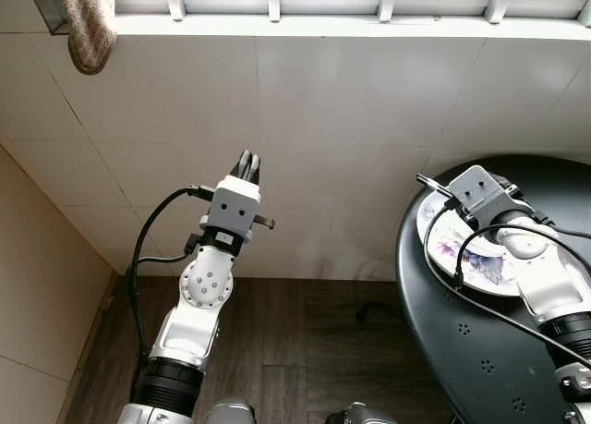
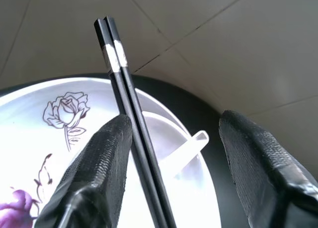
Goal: Kitchen organization
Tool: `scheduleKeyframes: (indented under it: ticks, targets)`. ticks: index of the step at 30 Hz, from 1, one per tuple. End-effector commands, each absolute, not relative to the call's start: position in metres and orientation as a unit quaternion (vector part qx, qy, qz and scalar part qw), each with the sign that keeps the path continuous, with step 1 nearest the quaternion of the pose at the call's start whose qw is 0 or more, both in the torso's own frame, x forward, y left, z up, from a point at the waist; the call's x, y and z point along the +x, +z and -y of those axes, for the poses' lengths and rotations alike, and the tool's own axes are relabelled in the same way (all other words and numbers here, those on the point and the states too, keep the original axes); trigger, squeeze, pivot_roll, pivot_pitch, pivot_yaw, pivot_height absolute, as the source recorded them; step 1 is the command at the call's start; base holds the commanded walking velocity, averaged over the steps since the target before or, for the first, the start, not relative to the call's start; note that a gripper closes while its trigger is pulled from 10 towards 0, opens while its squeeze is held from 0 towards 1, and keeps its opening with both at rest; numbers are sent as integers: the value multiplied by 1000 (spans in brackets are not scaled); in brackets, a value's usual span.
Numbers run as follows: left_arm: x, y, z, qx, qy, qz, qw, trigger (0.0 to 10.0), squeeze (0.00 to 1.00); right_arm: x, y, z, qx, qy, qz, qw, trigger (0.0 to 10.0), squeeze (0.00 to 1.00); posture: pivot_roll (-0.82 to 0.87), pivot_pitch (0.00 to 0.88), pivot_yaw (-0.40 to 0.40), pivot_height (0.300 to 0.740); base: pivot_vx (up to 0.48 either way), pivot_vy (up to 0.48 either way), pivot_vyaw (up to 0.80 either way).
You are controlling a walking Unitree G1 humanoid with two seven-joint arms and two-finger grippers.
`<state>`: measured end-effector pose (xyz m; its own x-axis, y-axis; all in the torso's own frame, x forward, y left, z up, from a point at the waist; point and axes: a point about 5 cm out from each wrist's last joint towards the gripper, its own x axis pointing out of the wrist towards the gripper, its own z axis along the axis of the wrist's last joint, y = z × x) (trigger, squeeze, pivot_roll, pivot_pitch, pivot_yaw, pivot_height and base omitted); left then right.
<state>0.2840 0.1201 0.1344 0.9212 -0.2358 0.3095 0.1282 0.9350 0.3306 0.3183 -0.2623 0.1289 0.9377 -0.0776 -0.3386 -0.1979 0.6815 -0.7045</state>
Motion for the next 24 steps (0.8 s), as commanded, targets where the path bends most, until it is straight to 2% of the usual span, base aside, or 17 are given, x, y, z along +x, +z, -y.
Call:
scheduleKeyframes:
  ticks: [1, 24]
  targets:
    - [285, 134, -118, 156, -97, 173, 968, 10000, 0, 319, 139, 267, -384, 32, -172, 906, 10000, 1000, 126, 0, -36, 740, 0, 0, 0]
    - [287, 133, -119, 159, -97, 173, 967, 10000, 0, 313, 124, 293, -348, 45, -235, 907, 10000, 1000, 126, 0, -33, 740, 0, 0, 0]
